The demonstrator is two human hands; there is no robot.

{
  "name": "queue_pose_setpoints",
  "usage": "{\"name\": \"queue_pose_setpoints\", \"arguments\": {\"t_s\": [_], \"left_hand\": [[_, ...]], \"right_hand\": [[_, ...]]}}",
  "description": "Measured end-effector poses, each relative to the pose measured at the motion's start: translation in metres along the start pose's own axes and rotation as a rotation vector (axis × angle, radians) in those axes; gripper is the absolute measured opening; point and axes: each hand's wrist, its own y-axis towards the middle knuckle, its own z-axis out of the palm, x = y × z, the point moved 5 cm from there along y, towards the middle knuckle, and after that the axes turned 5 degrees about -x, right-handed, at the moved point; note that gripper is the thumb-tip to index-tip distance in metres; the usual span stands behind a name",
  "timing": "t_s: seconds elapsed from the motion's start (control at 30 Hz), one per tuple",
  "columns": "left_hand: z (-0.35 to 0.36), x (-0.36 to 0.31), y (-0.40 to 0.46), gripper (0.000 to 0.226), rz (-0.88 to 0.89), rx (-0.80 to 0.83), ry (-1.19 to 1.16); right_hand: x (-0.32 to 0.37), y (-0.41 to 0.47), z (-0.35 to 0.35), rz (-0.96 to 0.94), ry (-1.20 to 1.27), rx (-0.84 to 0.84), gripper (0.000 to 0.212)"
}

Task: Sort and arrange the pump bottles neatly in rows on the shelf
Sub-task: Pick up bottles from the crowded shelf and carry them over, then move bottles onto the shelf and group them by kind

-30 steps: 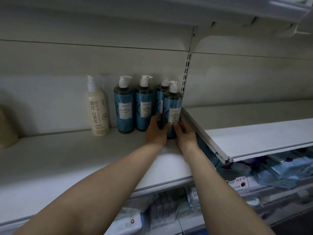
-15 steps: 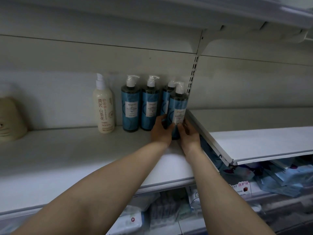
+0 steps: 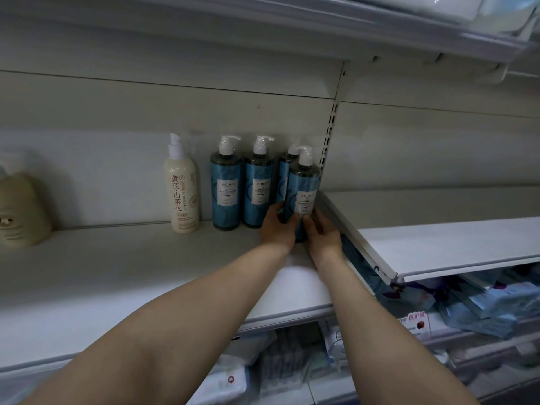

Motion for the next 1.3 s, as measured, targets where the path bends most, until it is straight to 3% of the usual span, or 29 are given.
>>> {"name": "queue_pose_setpoints", "arguments": {"t_s": [0.33, 0.5, 0.63, 0.7, 0.77, 0.9, 1.13, 1.3], "left_hand": [[-0.008, -0.010, -0.009, 0.059, -0.051, 0.101, 0.079], [-0.035, -0.010, -0.016, 0.046, -0.097, 0.052, 0.093], [-0.074, -0.010, -0.029, 0.049, -0.227, 0.012, -0.074], [-0.101, -0.015, -0.035, 0.043, -0.234, -0.001, -0.124], [-0.138, -0.021, -0.041, 0.035, -0.222, -0.042, -0.177], [-0.237, -0.025, -0.055, 0.049, -0.195, -0.137, -0.284], [-0.444, -0.031, -0.116, 0.040, -0.144, -0.330, -0.329], [-0.591, -0.037, -0.194, 0.037, -0.158, -0.437, -0.309]], "right_hand": [[0.004, -0.004, 0.000, 0.022, -0.158, -0.018, 0.041], [0.011, -0.019, 0.001, 0.143, -0.130, -0.091, 0.066], [0.026, -0.050, 0.006, 0.143, -0.242, -0.266, 0.057], [0.042, -0.068, 0.011, 0.110, -0.367, -0.425, 0.055], [0.058, -0.086, 0.029, 0.074, -0.409, -0.467, 0.052], [0.078, -0.134, 0.106, 0.014, -0.331, -0.271, 0.042], [0.115, -0.269, 0.273, 0.023, -0.249, 0.256, 0.037], [0.134, -0.392, 0.369, 0.040, -0.199, 0.486, 0.030]]}}
